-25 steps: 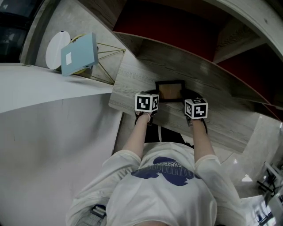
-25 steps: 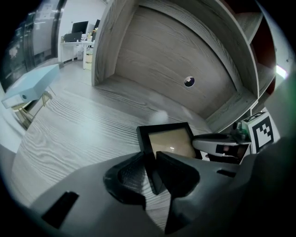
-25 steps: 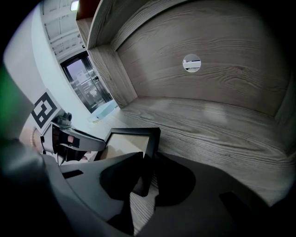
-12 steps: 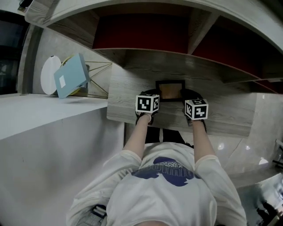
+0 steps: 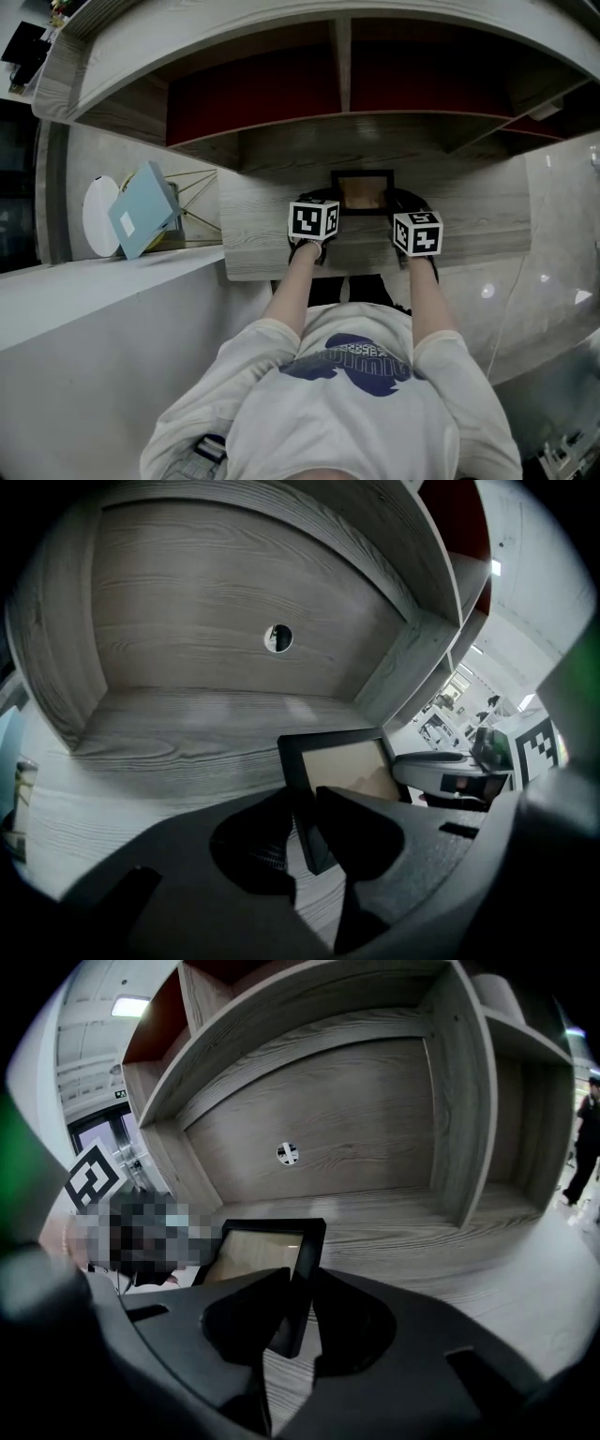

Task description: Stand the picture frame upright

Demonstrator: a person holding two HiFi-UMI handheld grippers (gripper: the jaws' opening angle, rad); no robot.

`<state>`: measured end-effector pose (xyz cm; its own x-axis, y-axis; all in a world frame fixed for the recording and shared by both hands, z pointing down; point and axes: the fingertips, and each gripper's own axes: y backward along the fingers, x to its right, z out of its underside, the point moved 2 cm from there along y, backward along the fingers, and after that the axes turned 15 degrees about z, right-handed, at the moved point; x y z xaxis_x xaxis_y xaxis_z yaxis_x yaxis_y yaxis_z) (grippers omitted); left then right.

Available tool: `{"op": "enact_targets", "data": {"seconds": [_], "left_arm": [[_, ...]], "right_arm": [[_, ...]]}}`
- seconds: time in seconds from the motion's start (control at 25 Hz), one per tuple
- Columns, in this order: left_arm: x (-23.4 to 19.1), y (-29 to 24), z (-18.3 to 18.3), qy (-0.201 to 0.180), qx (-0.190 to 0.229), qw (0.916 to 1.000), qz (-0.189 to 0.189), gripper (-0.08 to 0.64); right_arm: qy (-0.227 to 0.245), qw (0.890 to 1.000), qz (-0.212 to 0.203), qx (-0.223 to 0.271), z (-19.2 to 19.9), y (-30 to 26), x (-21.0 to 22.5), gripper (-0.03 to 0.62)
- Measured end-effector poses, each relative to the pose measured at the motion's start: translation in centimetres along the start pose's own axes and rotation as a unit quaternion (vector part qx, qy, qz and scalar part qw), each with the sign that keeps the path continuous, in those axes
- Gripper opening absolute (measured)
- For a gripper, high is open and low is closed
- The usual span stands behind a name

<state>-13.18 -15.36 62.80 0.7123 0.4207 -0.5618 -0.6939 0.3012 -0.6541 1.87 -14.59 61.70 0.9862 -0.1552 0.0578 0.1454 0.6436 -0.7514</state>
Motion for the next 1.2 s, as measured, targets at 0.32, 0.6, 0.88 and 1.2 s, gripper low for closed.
{"op": "enact_targets", "data": {"seconds": [0.32,0.6,0.88,1.2], "left_arm": [[3.2,-1.6,-0.6,-0.050,-0.026,0.9976,0.039,0.086],[6.4,-3.2,-0.9,-0.100,-0.050,0.9909,0.075,0.086],[9.5,-4.6,-0.5,-0.148,-0.076,0.9791,0.117,0.086],[11.5,-5.4,0.2,-0.190,-0.100,0.9640,0.156,0.086]], "right_arm": [[-0.046,0.997,0.049,0.022,1.3,3.0,2.7,0.072],[-0.087,0.991,0.096,0.043,2.7,5.9,5.1,0.072],[-0.126,0.980,0.144,0.059,4.7,8.9,6.8,0.072],[-0.167,0.964,0.192,0.074,6.7,11.1,7.4,0.072]]}}
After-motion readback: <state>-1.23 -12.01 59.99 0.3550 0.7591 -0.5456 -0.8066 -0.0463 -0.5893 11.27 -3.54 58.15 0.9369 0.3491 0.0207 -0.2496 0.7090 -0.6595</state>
